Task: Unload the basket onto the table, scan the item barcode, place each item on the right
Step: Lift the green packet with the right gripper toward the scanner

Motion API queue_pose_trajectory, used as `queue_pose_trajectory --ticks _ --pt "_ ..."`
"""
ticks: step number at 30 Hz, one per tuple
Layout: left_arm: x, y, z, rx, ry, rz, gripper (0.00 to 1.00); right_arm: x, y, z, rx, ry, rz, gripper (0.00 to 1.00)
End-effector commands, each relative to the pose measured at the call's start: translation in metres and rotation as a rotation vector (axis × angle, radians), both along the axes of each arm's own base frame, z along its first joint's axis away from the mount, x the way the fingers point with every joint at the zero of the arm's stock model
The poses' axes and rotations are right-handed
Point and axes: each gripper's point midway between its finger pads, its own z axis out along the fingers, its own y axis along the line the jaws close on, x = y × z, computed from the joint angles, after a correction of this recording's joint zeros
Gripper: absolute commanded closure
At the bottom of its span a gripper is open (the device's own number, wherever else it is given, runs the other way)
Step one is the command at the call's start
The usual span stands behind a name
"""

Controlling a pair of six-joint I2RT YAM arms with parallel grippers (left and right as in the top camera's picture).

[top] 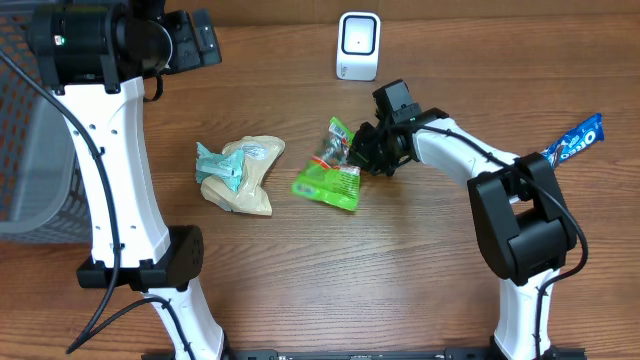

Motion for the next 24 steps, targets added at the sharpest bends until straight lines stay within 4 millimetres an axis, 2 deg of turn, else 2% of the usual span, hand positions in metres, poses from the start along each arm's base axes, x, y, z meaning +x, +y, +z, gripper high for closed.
queue_pose_trajectory --ticks 1,4,5,9,12,19,24 --pt "-0.004 -0.005 0.007 -0.001 -0.017 -0.006 0.0 -0.008 -0.017 -0.011 0.033 -0.036 0.186 0.96" --pt "-0.004 -0.005 0.007 -0.002 -0.017 -0.006 0.0 -0.003 -0.024 0.005 0.153 -0.109 0.283 0.96" --pt "-0.004 -0.005 0.007 -0.001 -0.018 -0.006 0.0 0.001 -0.027 0.016 0.196 -0.153 0.318 0.96" --pt "-0.004 -0.005 0.007 -0.001 -0.018 -0.006 0.0 0.015 -0.048 0.081 0.234 -0.371 0.446 0.96" --pt "-0.004 -0.005 0.007 -0.001 -0.018 -0.006 0.0 0.012 -0.053 0.145 0.241 -0.568 0.569 0.96" --pt "-0.004 -0.005 0.007 -0.002 -0.018 -0.006 0.0 -0.003 -0.056 0.247 0.189 -0.823 0.668 0.96" --pt "-0.004 -0.005 0.007 -0.001 -0.018 -0.006 0.0 -0.012 -0.057 0.31 0.168 -0.96 0.678 0.96"
